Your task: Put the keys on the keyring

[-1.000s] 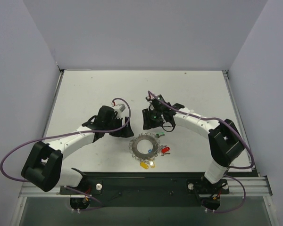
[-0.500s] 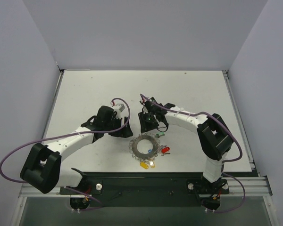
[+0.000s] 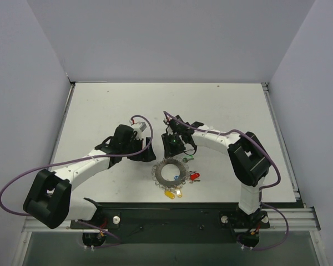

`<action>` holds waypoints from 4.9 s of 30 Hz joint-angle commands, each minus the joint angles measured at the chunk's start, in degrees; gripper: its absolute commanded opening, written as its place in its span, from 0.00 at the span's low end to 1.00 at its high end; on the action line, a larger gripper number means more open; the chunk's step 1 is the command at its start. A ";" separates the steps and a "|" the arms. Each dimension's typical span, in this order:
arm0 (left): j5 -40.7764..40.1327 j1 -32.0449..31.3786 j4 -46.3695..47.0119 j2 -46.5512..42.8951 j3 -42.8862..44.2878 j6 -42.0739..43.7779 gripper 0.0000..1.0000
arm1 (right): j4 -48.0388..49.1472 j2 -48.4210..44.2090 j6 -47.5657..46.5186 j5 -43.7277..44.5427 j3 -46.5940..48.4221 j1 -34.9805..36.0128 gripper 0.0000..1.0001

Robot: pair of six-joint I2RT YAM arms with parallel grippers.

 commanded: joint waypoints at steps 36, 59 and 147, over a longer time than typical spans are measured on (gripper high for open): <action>0.00 0.16 0.37 -1.35 0.12 1.14 0.82 | 4.27 -3.58 2.44 -2.52 -2.76 -0.98 0.32; 0.00 0.25 0.20 -1.26 0.12 1.23 0.82 | 4.89 -2.87 3.32 -2.09 -4.25 -2.21 0.14; 3.34 0.16 0.28 -16.72 3.19 3.86 0.82 | -0.12 -16.40 -16.53 -18.25 -1.70 -2.47 0.00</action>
